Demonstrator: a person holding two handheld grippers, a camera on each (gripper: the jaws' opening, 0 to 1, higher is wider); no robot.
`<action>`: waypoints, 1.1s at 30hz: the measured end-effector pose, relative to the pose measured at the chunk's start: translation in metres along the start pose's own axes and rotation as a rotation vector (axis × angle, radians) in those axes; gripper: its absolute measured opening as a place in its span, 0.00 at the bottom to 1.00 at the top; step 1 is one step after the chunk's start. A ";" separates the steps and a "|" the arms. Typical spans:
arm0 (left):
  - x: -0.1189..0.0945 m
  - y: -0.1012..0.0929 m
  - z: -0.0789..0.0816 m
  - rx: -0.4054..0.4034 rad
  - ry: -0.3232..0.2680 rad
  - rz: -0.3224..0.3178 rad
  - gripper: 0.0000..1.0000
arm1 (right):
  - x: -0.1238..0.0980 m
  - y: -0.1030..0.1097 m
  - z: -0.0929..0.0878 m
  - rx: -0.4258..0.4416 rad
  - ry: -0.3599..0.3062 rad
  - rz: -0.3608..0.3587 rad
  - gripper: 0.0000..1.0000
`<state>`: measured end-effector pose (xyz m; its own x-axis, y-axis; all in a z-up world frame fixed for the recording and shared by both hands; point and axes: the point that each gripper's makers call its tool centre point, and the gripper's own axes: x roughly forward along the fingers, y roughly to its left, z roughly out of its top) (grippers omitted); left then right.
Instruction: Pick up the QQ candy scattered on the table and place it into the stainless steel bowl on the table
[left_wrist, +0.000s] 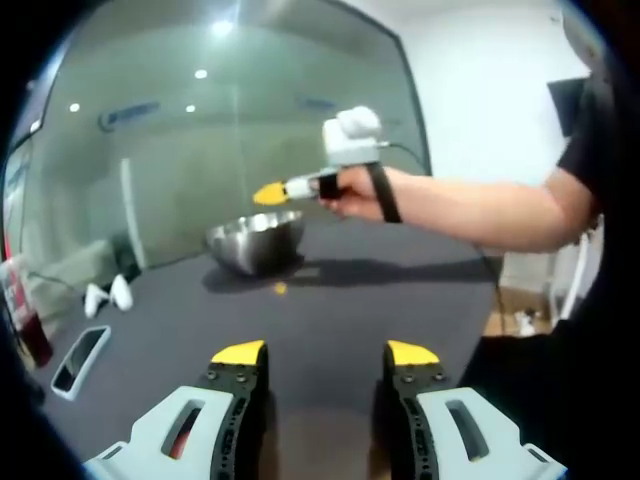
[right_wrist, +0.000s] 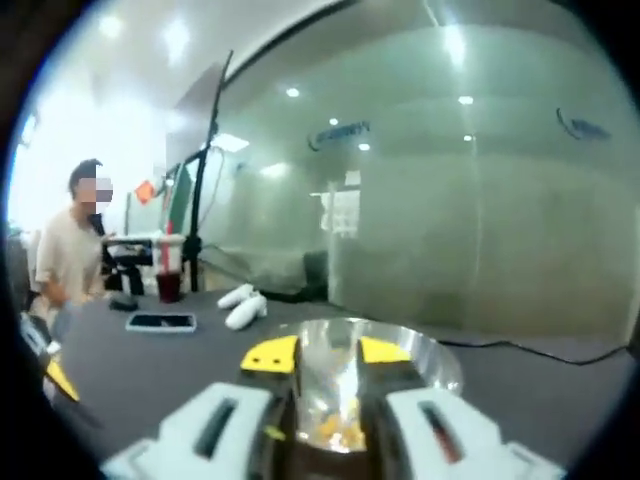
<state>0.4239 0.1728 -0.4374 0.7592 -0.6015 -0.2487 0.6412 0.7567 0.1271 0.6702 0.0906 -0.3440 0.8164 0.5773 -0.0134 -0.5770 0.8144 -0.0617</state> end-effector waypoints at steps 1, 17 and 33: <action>0.000 0.000 0.001 -0.003 -0.003 0.000 0.47 | -0.001 -0.001 -0.001 0.010 -0.002 0.001 0.22; -0.005 0.000 0.000 0.002 -0.009 0.000 0.47 | -0.055 0.053 -0.016 0.001 0.073 0.256 0.22; -0.001 -0.005 0.002 0.008 -0.026 -0.019 0.47 | -0.115 0.064 -0.074 -0.041 0.174 0.308 0.22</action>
<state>0.4204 0.1693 -0.4362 0.7492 -0.6226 -0.2261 0.6567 0.7429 0.1302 0.5412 0.0723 -0.4201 0.5980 0.7743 -0.2070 -0.7984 0.5983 -0.0683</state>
